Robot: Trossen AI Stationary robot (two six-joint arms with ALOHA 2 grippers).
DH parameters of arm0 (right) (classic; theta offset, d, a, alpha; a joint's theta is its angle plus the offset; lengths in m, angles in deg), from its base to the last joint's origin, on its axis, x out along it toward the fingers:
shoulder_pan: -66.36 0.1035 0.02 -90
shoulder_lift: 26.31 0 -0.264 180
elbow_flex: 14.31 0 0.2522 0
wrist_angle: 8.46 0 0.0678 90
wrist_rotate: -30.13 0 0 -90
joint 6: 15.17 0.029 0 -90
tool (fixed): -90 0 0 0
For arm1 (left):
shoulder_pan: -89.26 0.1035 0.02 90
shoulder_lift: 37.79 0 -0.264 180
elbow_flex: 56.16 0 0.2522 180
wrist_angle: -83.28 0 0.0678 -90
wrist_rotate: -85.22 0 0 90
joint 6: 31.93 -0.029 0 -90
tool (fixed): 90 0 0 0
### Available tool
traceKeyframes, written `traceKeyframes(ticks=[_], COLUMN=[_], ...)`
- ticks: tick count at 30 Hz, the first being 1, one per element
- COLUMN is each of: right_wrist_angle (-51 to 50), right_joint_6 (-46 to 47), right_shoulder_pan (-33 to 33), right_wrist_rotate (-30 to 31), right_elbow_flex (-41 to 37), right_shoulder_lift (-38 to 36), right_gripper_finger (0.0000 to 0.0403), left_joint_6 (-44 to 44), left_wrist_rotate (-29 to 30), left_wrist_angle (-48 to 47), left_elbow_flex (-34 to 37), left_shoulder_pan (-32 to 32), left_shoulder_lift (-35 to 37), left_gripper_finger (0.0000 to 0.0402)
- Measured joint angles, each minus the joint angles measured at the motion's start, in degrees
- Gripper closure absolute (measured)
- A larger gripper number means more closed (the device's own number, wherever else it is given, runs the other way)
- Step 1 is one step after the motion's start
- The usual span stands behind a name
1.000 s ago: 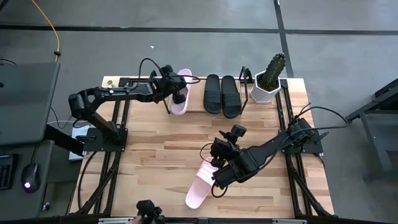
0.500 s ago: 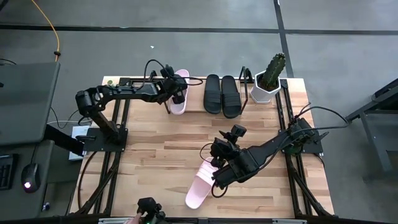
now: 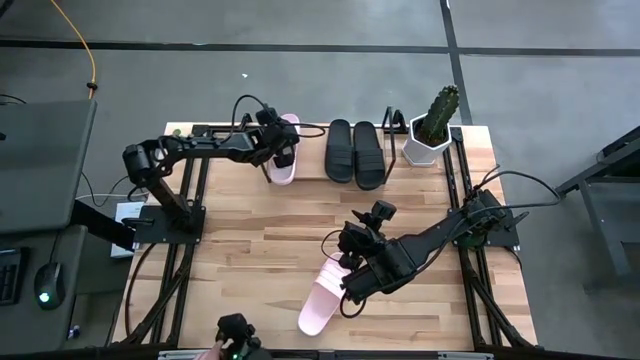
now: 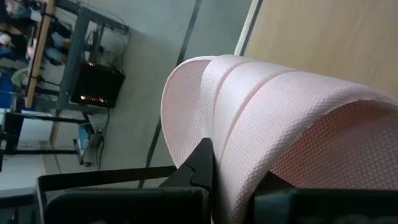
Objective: Pick and place slides into the shelf
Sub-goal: Put the left pink slide on the shelf
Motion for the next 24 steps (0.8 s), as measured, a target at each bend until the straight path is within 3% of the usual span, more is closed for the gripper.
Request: traceKeyframes(ticks=[10, 24], right_wrist_angle=[0.00, -0.02], right_joint_6=[0.09, 0.09], right_shoulder_pan=[0.00, 0.00], right_wrist_rotate=[-0.04, -0.09], right_elbow_flex=[0.00, 0.00], right_shoulder_lift=[0.00, 0.00], right_gripper_finger=[0.0257, 0.0257], left_joint_6=[0.40, -1.19], left_wrist_rotate=[0.14, 0.38], left_wrist_angle=[-0.85, -3.41], left_elbow_flex=[0.00, -0.08], left_shoulder_pan=[0.16, 0.16], left_shoulder_lift=[-2.50, -2.64], left_gripper_finger=[0.0397, 0.0339])
